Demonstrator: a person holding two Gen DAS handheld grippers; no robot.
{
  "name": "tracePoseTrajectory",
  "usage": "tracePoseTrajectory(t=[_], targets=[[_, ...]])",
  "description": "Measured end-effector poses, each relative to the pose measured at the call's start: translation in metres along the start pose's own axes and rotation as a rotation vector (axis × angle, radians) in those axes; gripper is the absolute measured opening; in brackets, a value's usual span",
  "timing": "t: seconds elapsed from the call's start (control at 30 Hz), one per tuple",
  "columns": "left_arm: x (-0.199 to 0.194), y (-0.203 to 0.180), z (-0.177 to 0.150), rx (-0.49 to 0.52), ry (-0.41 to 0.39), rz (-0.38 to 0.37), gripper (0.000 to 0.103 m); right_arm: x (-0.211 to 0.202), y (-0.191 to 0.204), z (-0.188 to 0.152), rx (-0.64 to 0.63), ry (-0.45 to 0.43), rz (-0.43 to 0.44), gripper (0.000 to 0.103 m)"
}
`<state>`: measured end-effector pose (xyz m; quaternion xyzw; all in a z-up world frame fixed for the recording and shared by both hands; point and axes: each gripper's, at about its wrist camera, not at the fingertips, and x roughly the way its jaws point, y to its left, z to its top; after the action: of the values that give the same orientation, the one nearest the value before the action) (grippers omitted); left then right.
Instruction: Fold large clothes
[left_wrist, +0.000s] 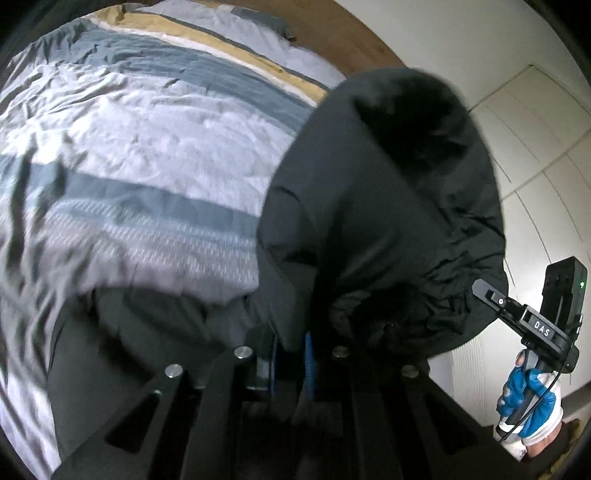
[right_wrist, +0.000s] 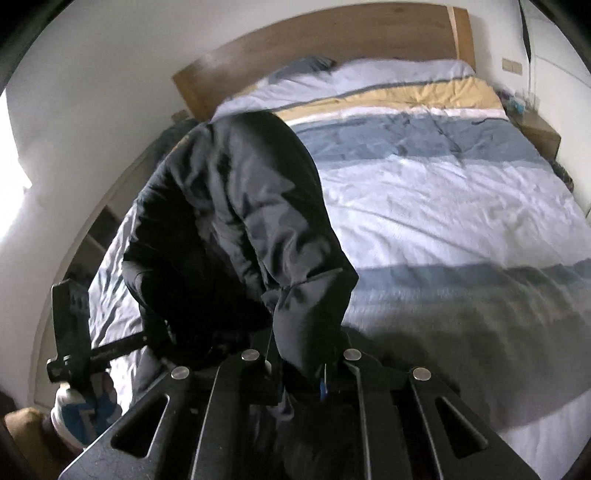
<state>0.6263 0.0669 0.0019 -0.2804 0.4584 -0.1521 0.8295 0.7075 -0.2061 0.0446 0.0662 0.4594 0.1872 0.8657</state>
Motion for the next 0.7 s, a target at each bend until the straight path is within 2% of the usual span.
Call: tracePoseTrajectory(t=[0.13,0.37,0.5,0.7], targets=[[-0.019,0.015,-0.05,0.02,0.016,0.003,0.01,-0.027,0.009,-0.055,0.006,-0.012,-0.001,0.013],[-0.025,0.049,-0.106,0.047,0.077,0.048,0.01,-0.013,-0.001,-0.144,0.097,0.049,-0.026,0.013],[-0.031,0.057,-0.117,0.053,0.073,0.048,0.01,-0.001,-0.013,-0.168,0.143,0.065,-0.048,0.013],[-0.032,0.055,-0.12,0.074,0.069,0.073,0.01,0.001,-0.012,-0.171,0.132,0.061,-0.07,0.013]])
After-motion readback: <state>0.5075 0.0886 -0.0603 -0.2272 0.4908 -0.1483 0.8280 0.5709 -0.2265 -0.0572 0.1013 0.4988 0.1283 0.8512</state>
